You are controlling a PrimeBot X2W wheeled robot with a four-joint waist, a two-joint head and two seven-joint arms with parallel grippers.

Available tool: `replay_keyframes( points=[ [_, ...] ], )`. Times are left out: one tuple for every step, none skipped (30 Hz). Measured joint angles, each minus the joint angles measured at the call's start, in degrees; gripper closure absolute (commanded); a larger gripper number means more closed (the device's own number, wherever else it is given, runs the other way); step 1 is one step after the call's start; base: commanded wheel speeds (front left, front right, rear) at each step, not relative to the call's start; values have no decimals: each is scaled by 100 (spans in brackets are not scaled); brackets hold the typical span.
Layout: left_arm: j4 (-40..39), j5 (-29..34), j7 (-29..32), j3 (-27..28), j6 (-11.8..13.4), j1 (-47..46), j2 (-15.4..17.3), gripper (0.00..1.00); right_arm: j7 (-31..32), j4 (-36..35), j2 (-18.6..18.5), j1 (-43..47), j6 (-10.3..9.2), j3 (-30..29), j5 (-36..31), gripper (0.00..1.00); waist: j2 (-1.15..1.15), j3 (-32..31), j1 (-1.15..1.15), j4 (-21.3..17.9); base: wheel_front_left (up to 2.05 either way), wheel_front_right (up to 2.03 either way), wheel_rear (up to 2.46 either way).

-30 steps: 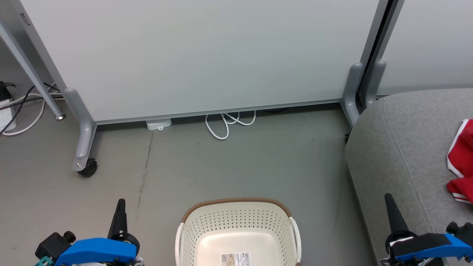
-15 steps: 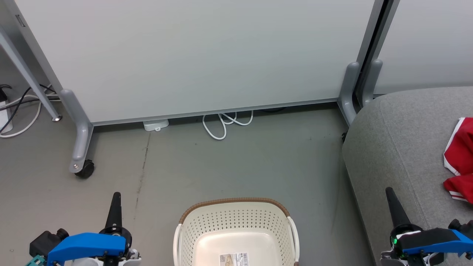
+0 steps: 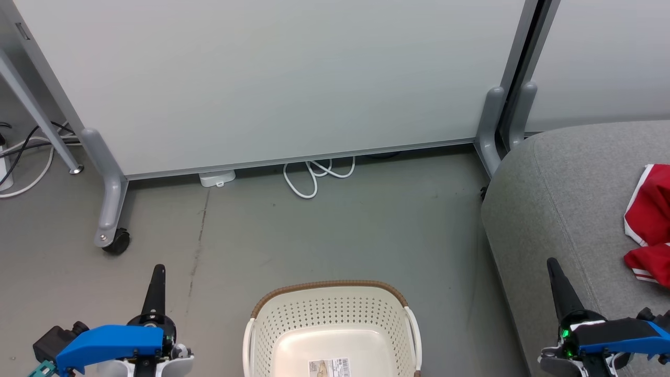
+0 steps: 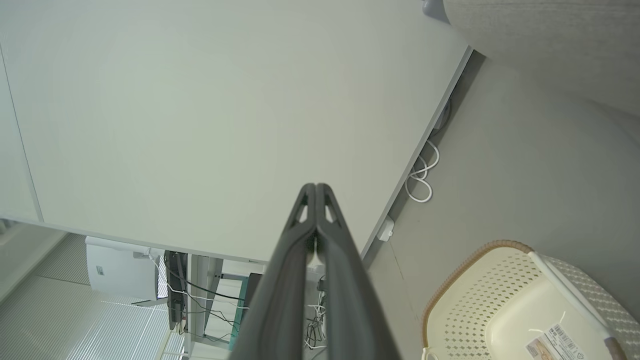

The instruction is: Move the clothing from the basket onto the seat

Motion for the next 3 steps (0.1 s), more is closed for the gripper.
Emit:
replay_keyframes(
  points=[
    [-10,-43,7,7,0,-9,0,100,16,-1,0,-9,0,-1,51,100,0,0,0,-4,0,0,0],
    [-24,-83,27,15,0,-14,0,100,26,-5,-1,-20,0,-2,99,100,0,0,0,-8,0,0,0],
    [-34,-125,42,23,0,-20,-3,100,41,-11,-2,-26,0,-3,152,100,0,0,0,-12,0,0,0]
  ],
)
